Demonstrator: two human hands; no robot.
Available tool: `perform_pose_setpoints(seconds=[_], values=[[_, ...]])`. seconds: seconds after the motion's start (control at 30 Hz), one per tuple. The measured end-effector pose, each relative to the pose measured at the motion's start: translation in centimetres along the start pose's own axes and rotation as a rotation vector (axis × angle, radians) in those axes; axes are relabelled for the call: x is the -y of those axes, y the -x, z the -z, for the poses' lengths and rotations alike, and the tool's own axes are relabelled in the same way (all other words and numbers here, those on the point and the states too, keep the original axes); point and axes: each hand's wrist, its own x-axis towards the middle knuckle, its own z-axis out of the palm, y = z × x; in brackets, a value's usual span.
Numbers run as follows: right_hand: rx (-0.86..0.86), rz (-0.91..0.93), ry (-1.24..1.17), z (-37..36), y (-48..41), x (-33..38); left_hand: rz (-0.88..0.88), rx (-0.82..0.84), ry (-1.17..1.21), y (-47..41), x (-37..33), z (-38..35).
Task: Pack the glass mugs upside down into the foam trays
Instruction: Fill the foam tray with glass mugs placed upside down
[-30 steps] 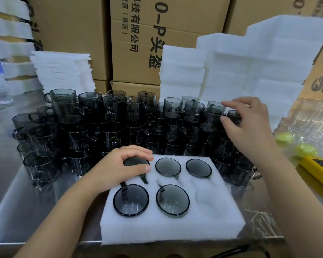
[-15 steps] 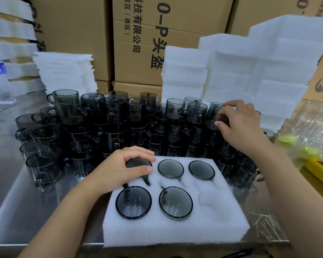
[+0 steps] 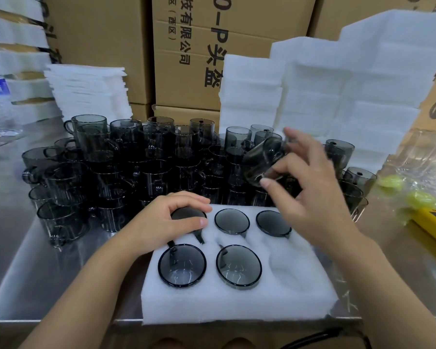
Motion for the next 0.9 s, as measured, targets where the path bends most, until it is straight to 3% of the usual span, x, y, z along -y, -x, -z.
perform_pose_setpoints(seconds=[0.17,0.3,0.4,0.47,0.53,0.6,0.77,0.9], values=[[0.135,0.051,-0.082,-2.0,2.5,1.3,-0.012,-0.011,-0.002,-0.1,0.2,0.0],[0.039,0.105,-0.051,-2.7,2.9,1.3,0.002,0.048,-0.07,-0.2,0.1,0.2],[0.059,0.075,-0.083,-3.0,3.0,1.1,0.05,0.135,-0.176,-0.6,-1.1,0.7],[0.077,0.053,-0.132,-3.1,3.1,1.2,0.046,0.076,-0.292,-1.1,-2.4,0.3],[0.088,0.065,-0.142,-3.2,3.2,1.2,0.01,-0.108,-0.323,-1.7,-4.1,-0.9],[0.11,0.061,-0.149,-3.2,3.3,1.1,-0.016,-0.233,-0.111,-2.1,-5.6,-2.1],[0.117,0.051,-0.163,-3.2,3.1,1.1,0.015,-0.083,0.157,-2.8,-6.0,-3.2],[0.129,0.064,-0.154,-3.3,3.1,0.7,0.067,-0.056,0.32,-2.7,-5.0,-3.2]])
